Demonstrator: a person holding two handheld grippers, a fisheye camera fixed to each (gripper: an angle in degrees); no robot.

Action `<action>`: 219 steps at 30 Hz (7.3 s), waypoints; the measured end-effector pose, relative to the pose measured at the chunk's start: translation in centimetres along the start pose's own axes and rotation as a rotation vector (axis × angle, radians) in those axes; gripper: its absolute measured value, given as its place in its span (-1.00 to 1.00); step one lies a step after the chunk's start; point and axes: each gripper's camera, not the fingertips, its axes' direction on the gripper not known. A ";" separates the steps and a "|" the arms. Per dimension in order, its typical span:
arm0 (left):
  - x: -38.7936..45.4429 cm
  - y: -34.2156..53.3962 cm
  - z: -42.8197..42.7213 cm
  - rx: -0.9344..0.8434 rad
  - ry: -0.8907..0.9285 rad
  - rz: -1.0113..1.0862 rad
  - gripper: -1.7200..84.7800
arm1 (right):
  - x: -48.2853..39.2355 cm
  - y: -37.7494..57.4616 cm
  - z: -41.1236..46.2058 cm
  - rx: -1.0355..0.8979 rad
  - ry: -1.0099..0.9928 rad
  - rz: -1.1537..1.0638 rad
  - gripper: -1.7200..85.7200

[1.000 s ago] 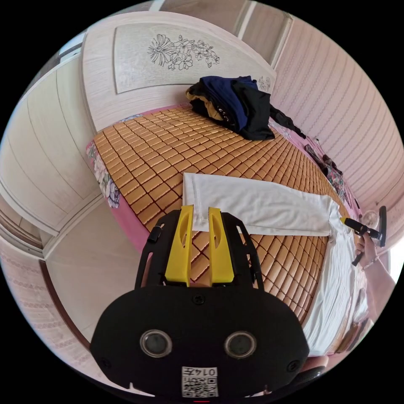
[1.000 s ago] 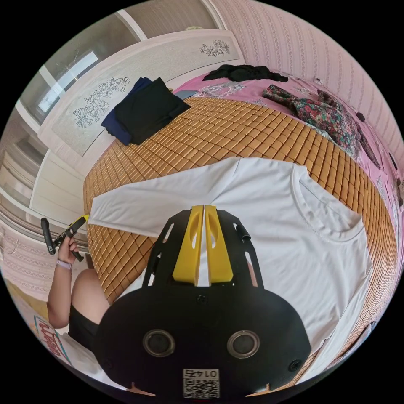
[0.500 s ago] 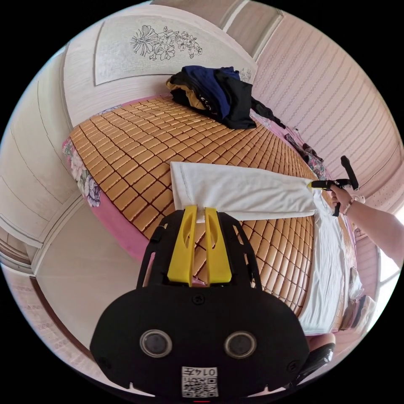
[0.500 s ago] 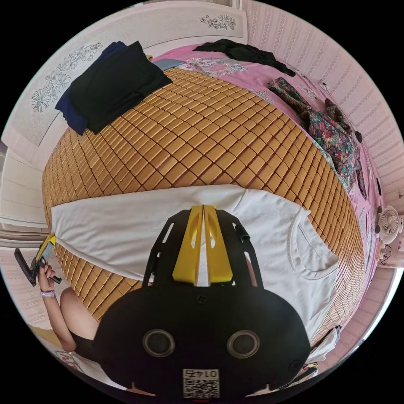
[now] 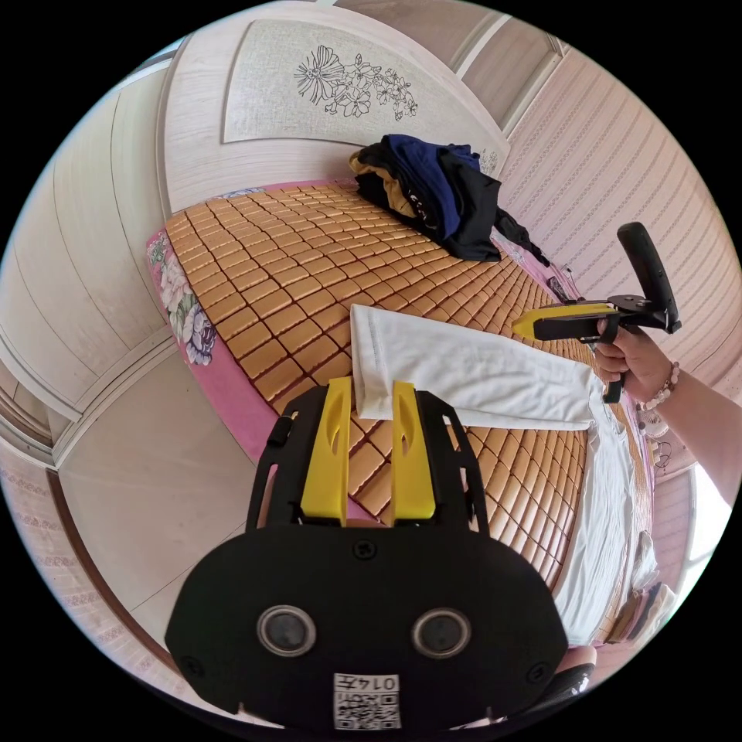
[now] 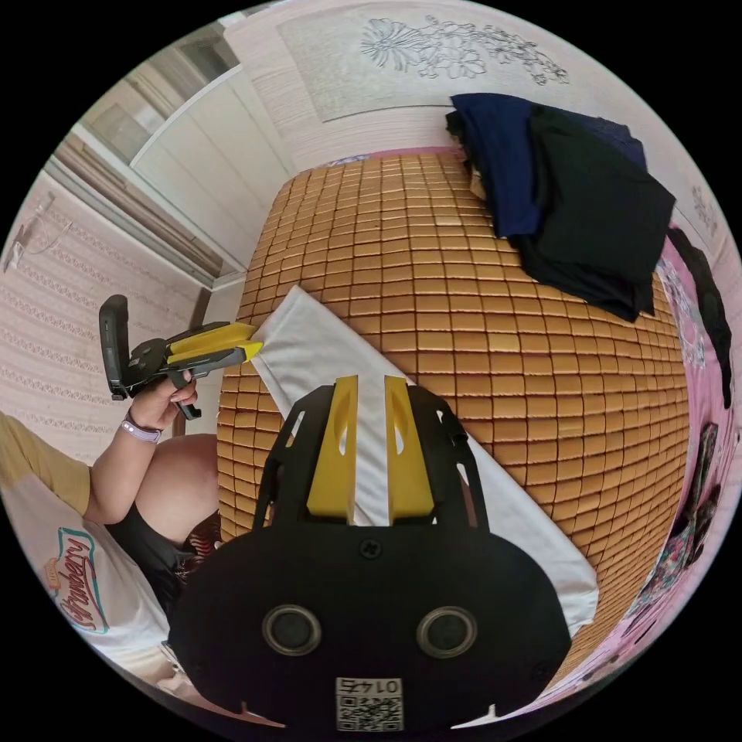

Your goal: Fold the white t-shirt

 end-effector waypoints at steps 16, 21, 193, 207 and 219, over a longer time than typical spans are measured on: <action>0.2 1.3 0.6 -0.016 0.078 -0.001 -0.96 | -3.0 2.6 2.4 -0.076 0.114 0.094 -0.91; 3.0 1.8 -0.6 0.020 0.043 0.131 -0.97 | -2.3 6.5 -1.3 0.054 0.061 0.175 -0.94; 101.2 53.9 17.6 -0.469 0.522 1.826 -0.83 | -37.8 112.5 -27.0 0.868 0.650 2.056 -0.92; 95.2 42.2 9.9 -0.503 0.768 1.588 -0.97 | -42.5 104.3 -30.7 1.056 0.924 1.647 -0.93; 60.5 19.8 1.0 -0.229 0.723 0.988 -0.88 | -41.5 80.2 -34.6 1.136 0.191 0.565 -0.88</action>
